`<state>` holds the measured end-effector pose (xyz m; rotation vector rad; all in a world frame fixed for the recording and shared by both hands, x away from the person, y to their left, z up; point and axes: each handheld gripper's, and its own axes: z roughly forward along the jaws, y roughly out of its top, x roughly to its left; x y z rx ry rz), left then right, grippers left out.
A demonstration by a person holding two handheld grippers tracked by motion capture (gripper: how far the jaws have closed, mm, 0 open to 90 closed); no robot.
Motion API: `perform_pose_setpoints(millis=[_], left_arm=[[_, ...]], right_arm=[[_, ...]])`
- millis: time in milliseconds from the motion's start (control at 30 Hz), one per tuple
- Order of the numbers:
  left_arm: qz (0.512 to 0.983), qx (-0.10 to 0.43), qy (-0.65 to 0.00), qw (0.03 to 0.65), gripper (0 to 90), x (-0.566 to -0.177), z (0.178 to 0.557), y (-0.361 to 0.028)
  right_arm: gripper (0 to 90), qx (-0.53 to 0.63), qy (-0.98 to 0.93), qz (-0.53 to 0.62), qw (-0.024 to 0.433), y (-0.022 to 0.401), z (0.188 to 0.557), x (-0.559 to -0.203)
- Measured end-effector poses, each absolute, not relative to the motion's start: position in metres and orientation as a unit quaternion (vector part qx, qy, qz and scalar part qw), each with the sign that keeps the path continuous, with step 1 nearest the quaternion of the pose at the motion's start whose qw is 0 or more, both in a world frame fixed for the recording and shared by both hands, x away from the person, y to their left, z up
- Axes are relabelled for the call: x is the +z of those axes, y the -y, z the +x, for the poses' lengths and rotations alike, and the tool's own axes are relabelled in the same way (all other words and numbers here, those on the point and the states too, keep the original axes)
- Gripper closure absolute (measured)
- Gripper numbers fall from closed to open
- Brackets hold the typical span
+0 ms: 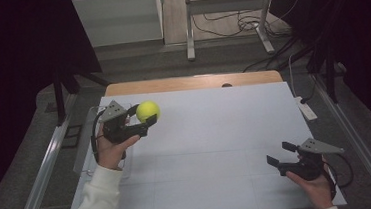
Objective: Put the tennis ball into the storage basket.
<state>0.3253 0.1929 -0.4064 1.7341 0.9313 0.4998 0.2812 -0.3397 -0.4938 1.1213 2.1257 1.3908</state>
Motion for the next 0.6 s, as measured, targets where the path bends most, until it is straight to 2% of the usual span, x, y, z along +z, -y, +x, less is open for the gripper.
perform_pose_setpoints(millis=[600], left_arm=[[0.704, 0.218, -0.416, 0.533, 27.1, -0.407, 0.329, -0.215]], right_arm=[[14.0, 0.493, -0.752, 0.398, 0.181, 0.340, 0.281, -0.494]])
